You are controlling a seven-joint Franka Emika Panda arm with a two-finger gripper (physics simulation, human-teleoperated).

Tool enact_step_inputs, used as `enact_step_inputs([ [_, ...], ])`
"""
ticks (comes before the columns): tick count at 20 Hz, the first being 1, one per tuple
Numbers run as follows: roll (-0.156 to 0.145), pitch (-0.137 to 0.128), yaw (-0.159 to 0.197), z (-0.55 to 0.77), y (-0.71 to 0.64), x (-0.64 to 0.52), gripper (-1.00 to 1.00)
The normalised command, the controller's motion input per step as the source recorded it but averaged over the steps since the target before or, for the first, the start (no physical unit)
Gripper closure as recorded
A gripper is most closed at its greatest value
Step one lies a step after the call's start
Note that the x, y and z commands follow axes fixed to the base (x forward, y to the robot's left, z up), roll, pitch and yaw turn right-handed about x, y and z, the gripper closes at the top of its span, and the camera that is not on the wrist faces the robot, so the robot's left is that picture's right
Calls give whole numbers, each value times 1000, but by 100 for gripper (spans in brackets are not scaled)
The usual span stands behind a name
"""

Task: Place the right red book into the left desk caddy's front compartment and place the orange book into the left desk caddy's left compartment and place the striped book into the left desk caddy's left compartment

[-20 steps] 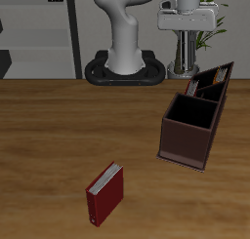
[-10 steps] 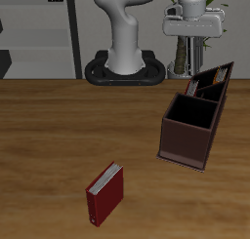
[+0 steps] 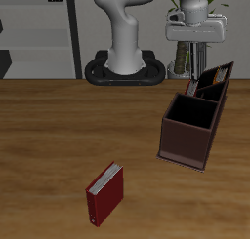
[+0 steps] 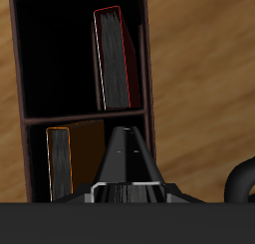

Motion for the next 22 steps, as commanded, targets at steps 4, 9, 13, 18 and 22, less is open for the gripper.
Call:
enact_step_inputs([
  [4,-2,40,-48,-126,28,72,100],
  [9,45,41,-22,-197,191,43,100],
  [13,28,33,-1,-203,131,8,100],
  [18,-8,-2,2,-62,48,22,100],
  [22,27,28,15,-121,157,102,100],
])
